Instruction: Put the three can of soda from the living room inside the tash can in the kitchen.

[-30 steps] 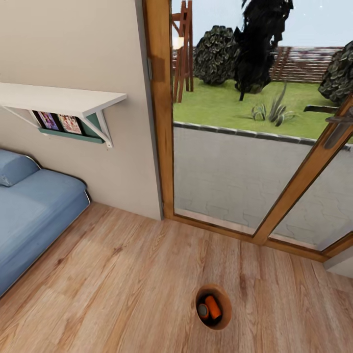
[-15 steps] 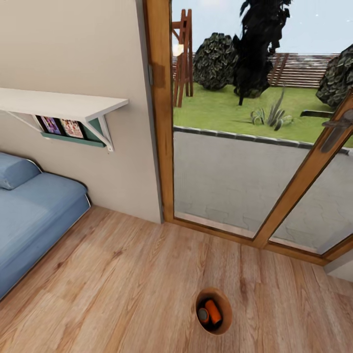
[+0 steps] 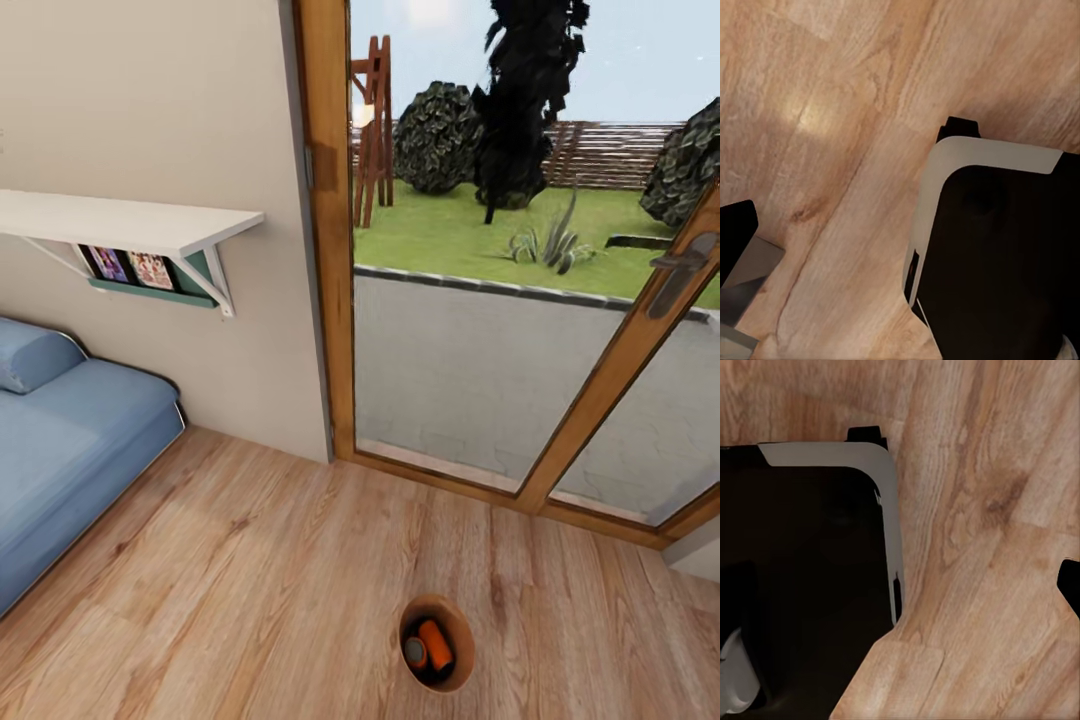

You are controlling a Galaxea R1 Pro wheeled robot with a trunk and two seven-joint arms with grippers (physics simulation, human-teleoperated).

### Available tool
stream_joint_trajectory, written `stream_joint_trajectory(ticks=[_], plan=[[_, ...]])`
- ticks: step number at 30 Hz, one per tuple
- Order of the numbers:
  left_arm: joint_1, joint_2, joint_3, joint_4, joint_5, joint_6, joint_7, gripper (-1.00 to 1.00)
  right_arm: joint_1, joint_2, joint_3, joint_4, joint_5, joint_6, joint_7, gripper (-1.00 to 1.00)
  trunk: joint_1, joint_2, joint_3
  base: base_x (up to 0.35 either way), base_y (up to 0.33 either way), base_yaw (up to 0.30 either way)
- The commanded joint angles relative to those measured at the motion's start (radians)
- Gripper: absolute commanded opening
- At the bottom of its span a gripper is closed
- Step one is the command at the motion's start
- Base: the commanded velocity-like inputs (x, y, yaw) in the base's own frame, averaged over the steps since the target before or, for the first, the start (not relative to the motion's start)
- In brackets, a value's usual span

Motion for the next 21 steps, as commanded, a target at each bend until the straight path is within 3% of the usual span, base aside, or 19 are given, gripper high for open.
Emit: stream_joint_trajectory(ticks=[1,17,21], plan=[[0.001,0.000,0.000,0.001,0.000,-0.001,0.000,1.00,0.000,0.000,0.000,0.006,0.000,0.000,0.000,1.00,0.000,0.000,0.002,0.000,0.000,0.000],[0.054,-0.013,0.000,0.005,0.000,-0.003,-0.001,1.00,0.032,-0.004,0.003,0.042,0.010,0.001,0.001,1.00,0.000,0.000,0.007,0.000,0.000,0.000],[0.065,-0.029,0.000,0.005,0.000,-0.004,-0.002,1.00,0.046,-0.005,0.003,0.042,0.011,0.002,0.002,1.00,0.000,0.000,0.008,0.000,0.000,0.000]])
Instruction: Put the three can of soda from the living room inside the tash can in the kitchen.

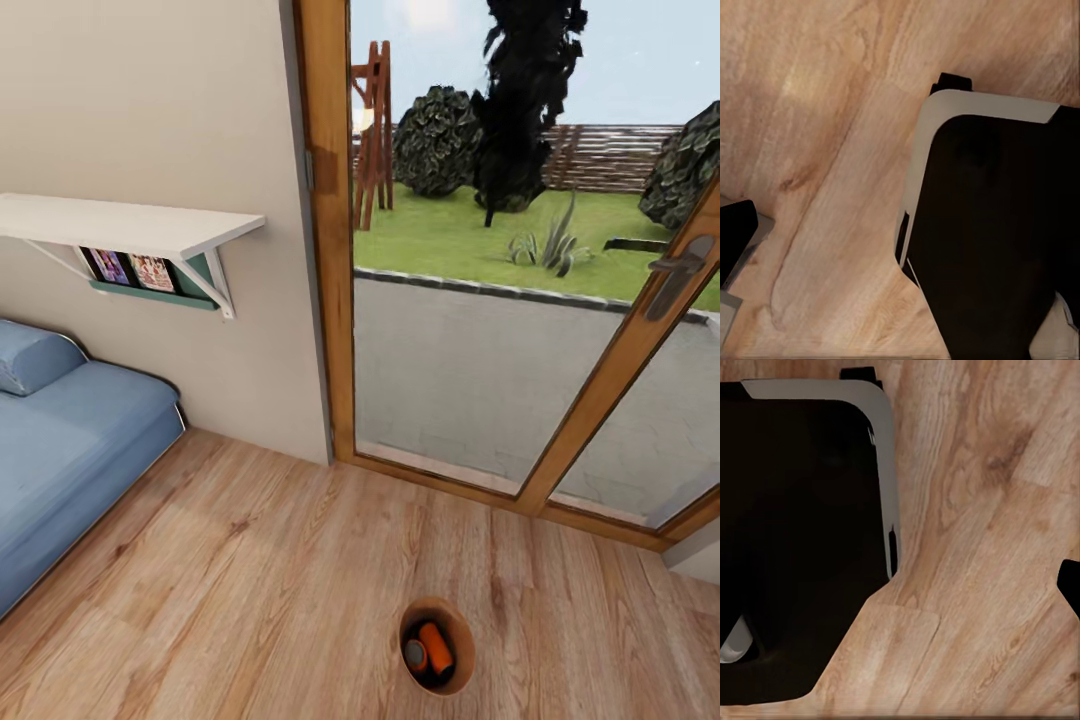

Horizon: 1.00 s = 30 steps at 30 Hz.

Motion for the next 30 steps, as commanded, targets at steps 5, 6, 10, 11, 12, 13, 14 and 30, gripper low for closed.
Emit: stream_joint_trajectory(ticks=[5,6,10,11,12,13,14,30], plan=[[0.005,-0.009,0.000,0.000,0.000,0.000,0.000,1.00,0.004,0.011,0.002,0.001,-0.003,0.000,0.000,1.00,0.000,0.000,0.000,0.000,0.000,0.000],[0.005,-0.010,0.000,0.000,0.000,0.000,0.000,1.00,0.004,0.014,0.002,0.001,-0.002,0.000,0.000,1.00,0.000,0.000,0.000,0.000,0.000,0.000],[0.006,-0.011,0.000,0.000,0.001,0.000,0.000,1.00,0.005,0.021,0.002,0.001,-0.003,0.000,0.000,1.00,0.000,0.000,0.000,0.000,0.000,0.000],[0.006,-0.011,0.000,0.000,0.000,0.000,0.000,1.00,0.005,0.022,0.002,0.001,-0.003,0.000,0.000,1.00,0.000,0.000,0.000,0.000,0.000,0.000],[0.006,-0.011,0.000,0.000,0.001,0.000,0.000,1.00,0.005,0.023,0.002,0.001,-0.003,0.000,0.000,1.00,0.000,0.000,0.000,0.000,0.000,0.000],[0.006,-0.011,0.000,0.000,0.001,0.000,0.000,1.00,0.005,0.023,0.002,0.001,-0.003,0.000,0.000,1.00,0.000,0.000,0.000,0.000,0.000,0.000],[0.006,-0.011,0.000,0.000,0.001,0.000,0.000,1.00,0.005,0.023,0.002,0.001,-0.002,0.000,0.000,1.00,0.000,0.000,0.000,0.000,0.000,0.000],[0.006,-0.012,0.000,0.000,0.001,0.000,0.000,1.00,0.005,0.025,0.001,0.001,-0.001,0.000,0.000,1.00,0.000,0.000,0.000,0.000,0.000,0.000]])
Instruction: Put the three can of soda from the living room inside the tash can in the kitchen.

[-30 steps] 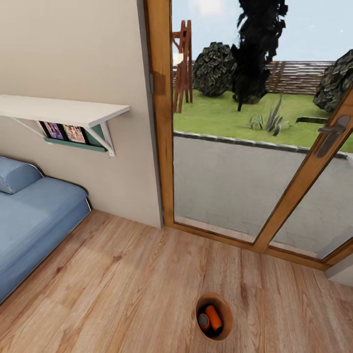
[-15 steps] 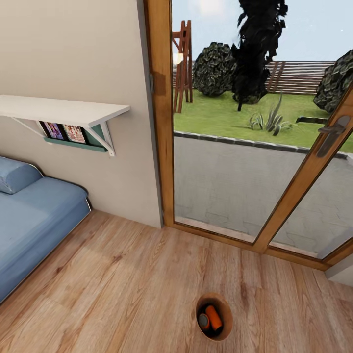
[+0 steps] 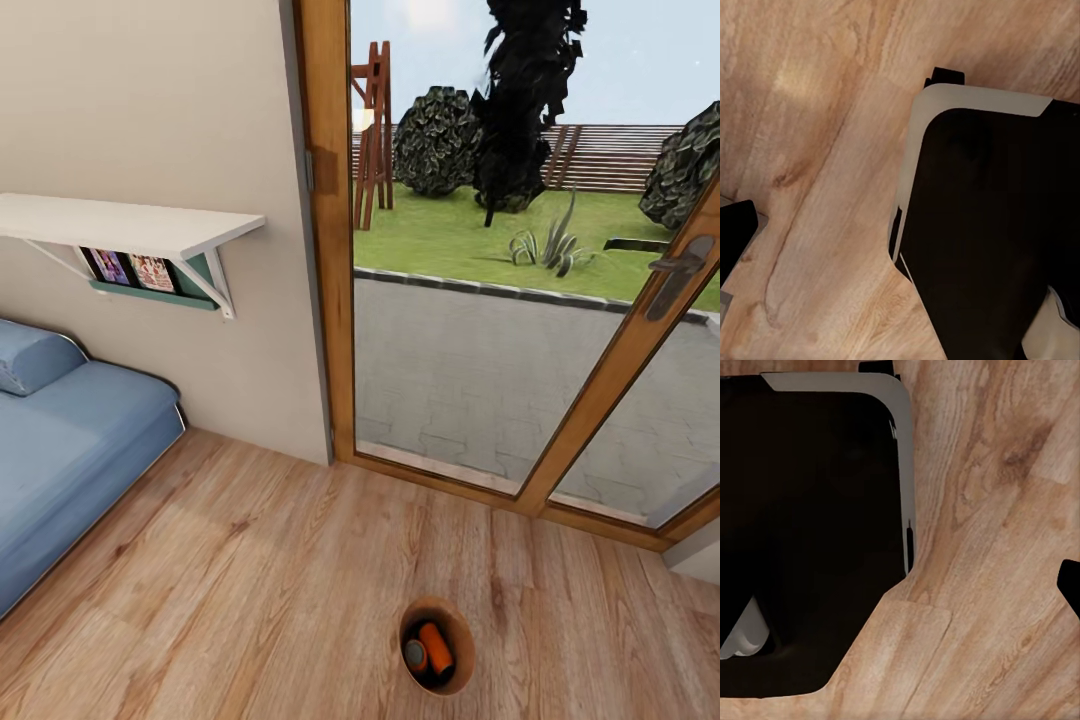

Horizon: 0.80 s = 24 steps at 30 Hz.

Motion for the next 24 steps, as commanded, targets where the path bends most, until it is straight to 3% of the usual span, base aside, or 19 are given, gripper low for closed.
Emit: stream_joint_trajectory(ticks=[1,24], plan=[[0.000,0.000,0.000,0.000,0.000,0.000,0.000,1.00,0.000,0.000,0.000,0.000,0.000,0.000,0.000,1.00,0.000,0.000,0.000,0.000,0.000,0.000],[0.000,0.000,0.000,0.000,0.000,0.000,0.000,1.00,0.000,0.000,0.000,0.000,-0.001,0.000,0.000,1.00,0.000,0.000,0.000,0.000,0.000,0.000]])
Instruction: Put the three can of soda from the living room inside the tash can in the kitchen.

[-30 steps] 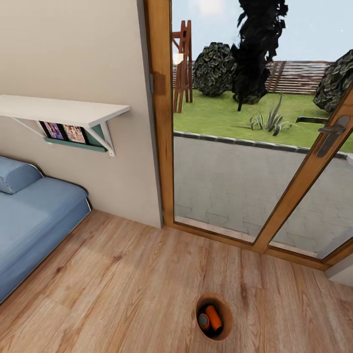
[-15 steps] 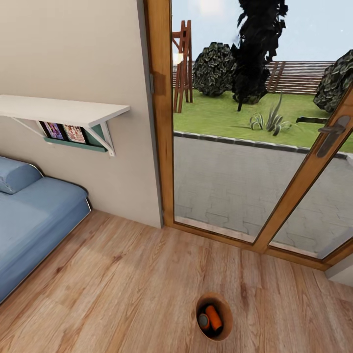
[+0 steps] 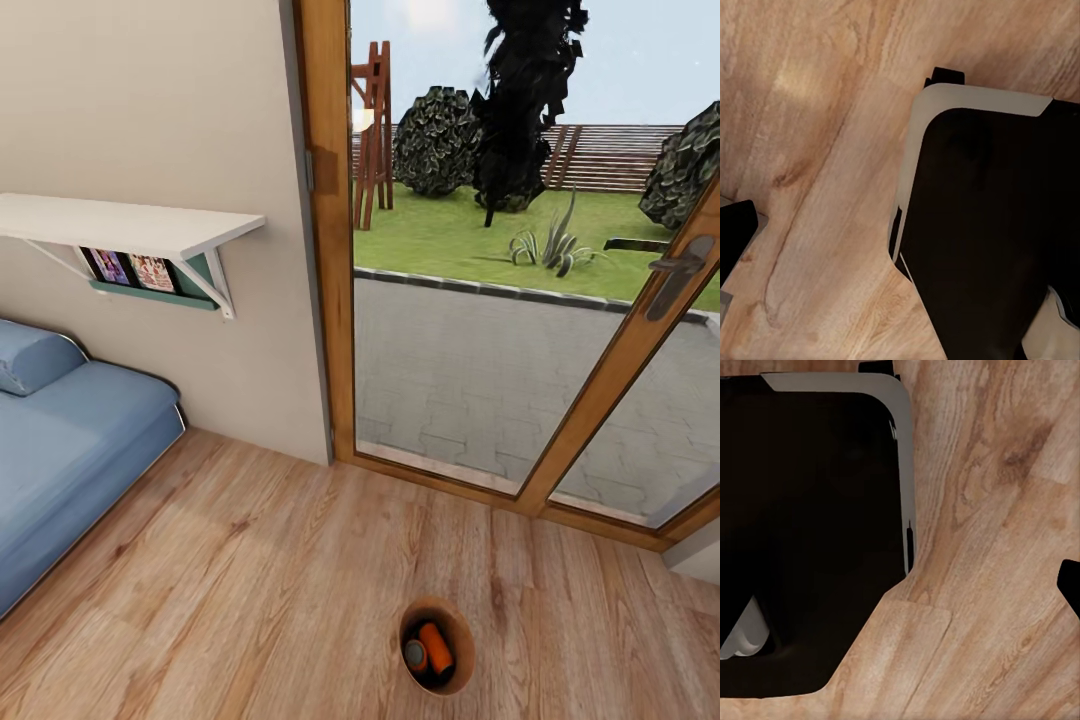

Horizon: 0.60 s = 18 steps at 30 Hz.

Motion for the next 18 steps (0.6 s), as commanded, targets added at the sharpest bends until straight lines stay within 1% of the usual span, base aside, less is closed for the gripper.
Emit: stream_joint_trajectory(ticks=[1,18], plan=[[0.000,0.000,0.000,0.000,0.000,0.000,0.000,1.00,0.000,0.000,0.000,0.000,0.000,0.000,0.000,1.00,0.000,0.000,0.000,0.000,0.000,0.000],[0.000,0.000,0.000,0.000,0.000,0.000,0.000,1.00,0.000,0.000,0.000,0.000,0.000,0.000,0.000,1.00,0.000,0.000,0.000,0.000,0.000,0.000]])
